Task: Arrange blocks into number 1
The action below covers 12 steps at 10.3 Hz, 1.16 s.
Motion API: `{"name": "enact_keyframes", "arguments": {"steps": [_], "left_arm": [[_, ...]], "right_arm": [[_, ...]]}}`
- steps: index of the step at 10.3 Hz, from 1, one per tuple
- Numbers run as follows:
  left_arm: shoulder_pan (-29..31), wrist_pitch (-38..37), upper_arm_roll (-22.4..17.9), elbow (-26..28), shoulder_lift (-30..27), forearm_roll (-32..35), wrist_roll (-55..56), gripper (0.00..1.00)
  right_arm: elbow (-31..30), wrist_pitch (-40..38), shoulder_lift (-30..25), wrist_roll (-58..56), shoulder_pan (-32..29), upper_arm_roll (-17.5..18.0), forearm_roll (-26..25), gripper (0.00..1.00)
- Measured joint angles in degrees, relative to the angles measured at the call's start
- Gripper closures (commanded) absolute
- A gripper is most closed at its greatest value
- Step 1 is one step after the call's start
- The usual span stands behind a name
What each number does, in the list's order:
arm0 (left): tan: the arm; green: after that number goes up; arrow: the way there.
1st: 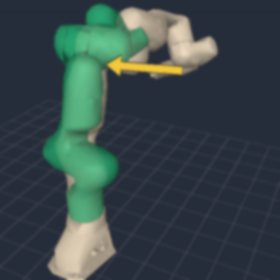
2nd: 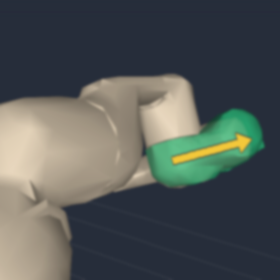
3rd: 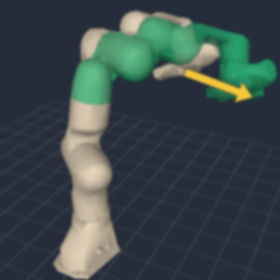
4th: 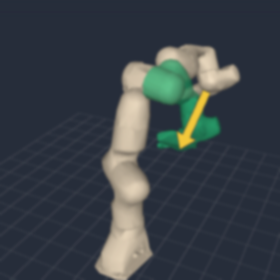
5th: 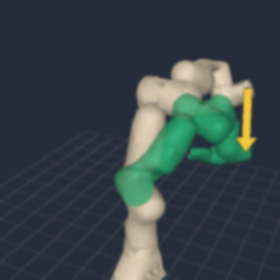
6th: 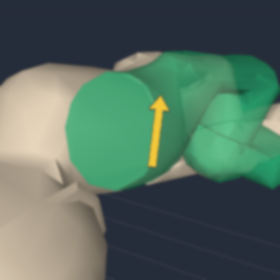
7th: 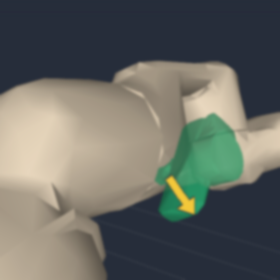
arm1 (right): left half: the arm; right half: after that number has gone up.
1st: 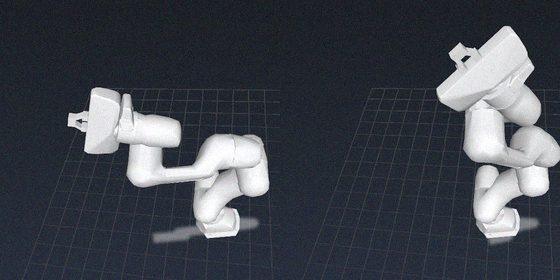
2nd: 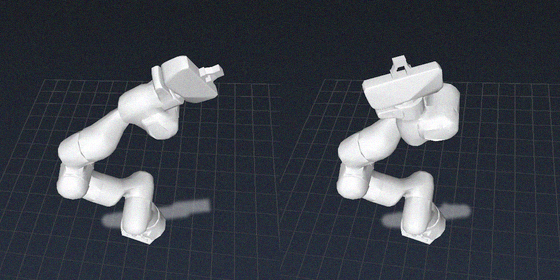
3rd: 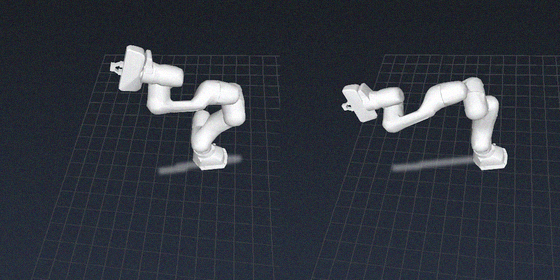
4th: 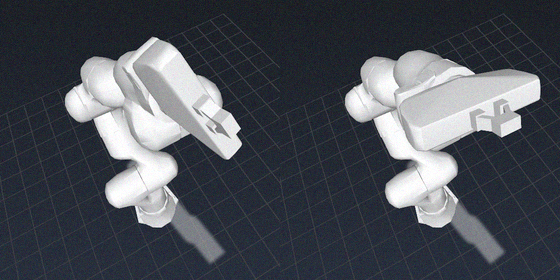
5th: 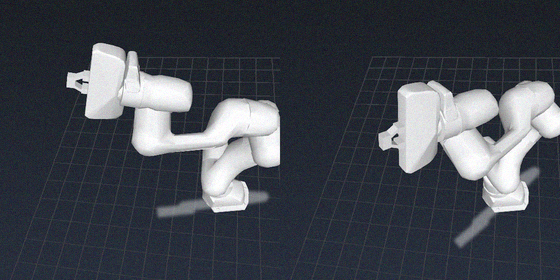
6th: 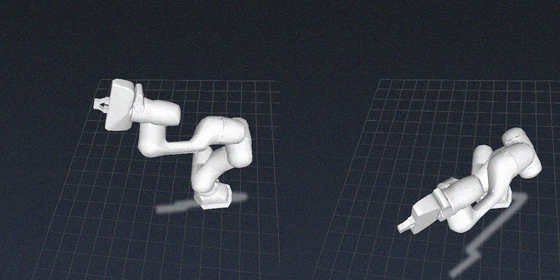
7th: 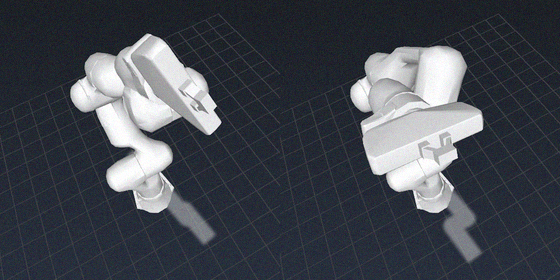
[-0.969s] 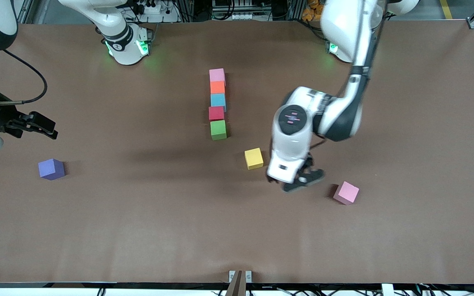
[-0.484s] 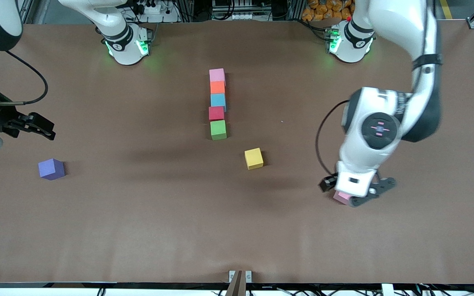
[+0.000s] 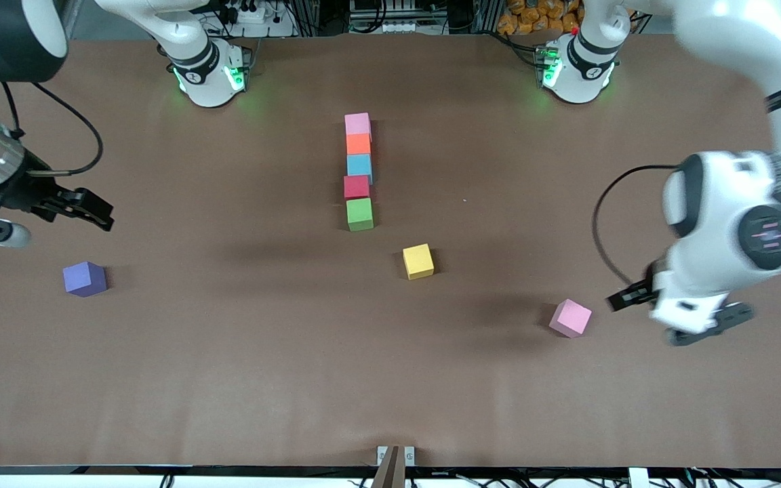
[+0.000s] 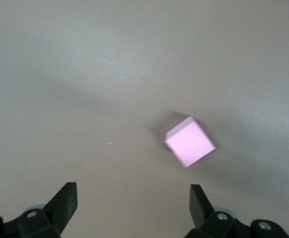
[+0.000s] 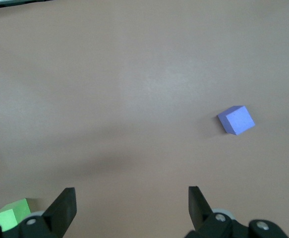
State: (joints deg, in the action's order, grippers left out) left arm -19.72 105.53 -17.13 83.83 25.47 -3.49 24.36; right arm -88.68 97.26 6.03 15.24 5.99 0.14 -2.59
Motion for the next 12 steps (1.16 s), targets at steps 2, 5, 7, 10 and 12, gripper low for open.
{"name": "enact_keyframes", "arguments": {"steps": [2,5,7,10,12], "left_arm": [[13.2,-0.2,13.8,5.4,-6.5,1.0,-1.6,0.0],[16.6,1.3,19.2,11.3,-14.5,3.6,-1.7,0.0],[16.6,3.1,20.7,14.1,-19.9,5.4,-2.0,0.0],[16.7,2.7,21.6,14.5,-25.7,5.9,-7.8,0.0],[16.7,-2.7,22.8,13.2,-28.1,5.2,-10.7,0.0]], "right_arm": [[-0.2,0.9,0.2,0.0,0.0,-0.1,0.0,0.0],[-0.1,0.9,-0.4,0.0,-0.6,-0.2,0.0,0.0],[0.0,0.8,-1.8,-0.5,-1.3,-0.4,0.0,0.0],[1.2,-2.8,-3.6,-2.0,-1.9,-0.7,0.0,0.0],[1.6,-4.1,-3.9,-2.0,-1.9,-0.7,0.0,0.0]]}}
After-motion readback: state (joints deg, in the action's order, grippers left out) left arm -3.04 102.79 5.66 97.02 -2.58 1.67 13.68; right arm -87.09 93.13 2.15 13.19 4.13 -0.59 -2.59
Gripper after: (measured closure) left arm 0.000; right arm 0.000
